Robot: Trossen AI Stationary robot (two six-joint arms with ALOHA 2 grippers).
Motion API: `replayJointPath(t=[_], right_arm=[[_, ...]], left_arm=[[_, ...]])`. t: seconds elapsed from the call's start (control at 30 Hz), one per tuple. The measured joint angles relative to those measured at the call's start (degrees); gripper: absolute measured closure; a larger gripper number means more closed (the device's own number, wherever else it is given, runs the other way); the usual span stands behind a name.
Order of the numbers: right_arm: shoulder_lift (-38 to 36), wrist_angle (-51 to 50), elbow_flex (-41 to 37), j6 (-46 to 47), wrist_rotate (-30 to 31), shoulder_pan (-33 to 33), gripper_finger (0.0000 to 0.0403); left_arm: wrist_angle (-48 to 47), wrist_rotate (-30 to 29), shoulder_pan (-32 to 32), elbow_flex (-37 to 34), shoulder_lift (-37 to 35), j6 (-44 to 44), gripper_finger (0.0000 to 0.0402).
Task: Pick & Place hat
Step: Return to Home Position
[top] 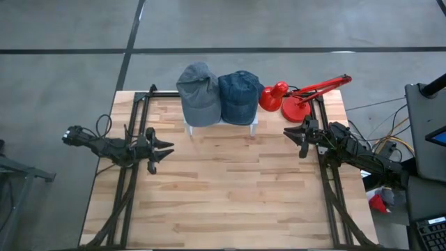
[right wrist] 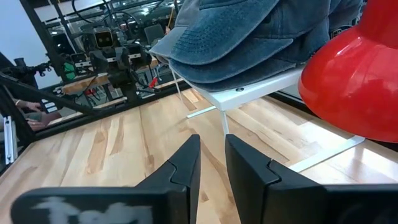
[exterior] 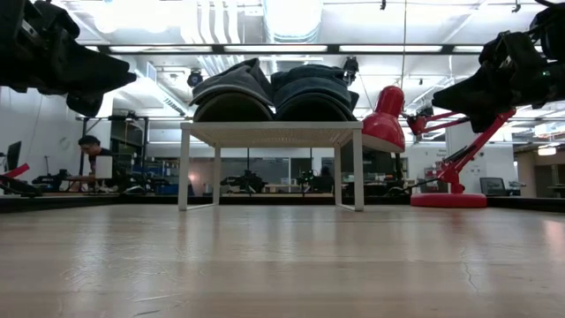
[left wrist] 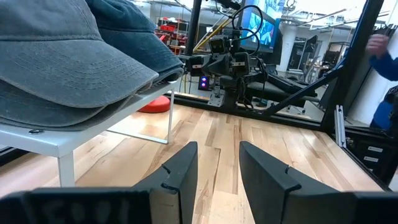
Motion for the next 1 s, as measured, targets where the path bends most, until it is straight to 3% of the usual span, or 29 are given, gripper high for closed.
replayJointPath(t=[0.7, 1.0], right_arm=[[0.0, 0.0, 0.0, 0.0, 0.0, 0.0, 0.0309], [0.0, 0.0, 0.0, 0.0, 0.0, 0.0, 0.0324]], left_arm=[[0.0, 0.0, 0.0, 0.0, 0.0, 0.0, 0.0280], [0.0, 0.0, 0.0, 0.0, 0.0, 0.0, 0.0280]])
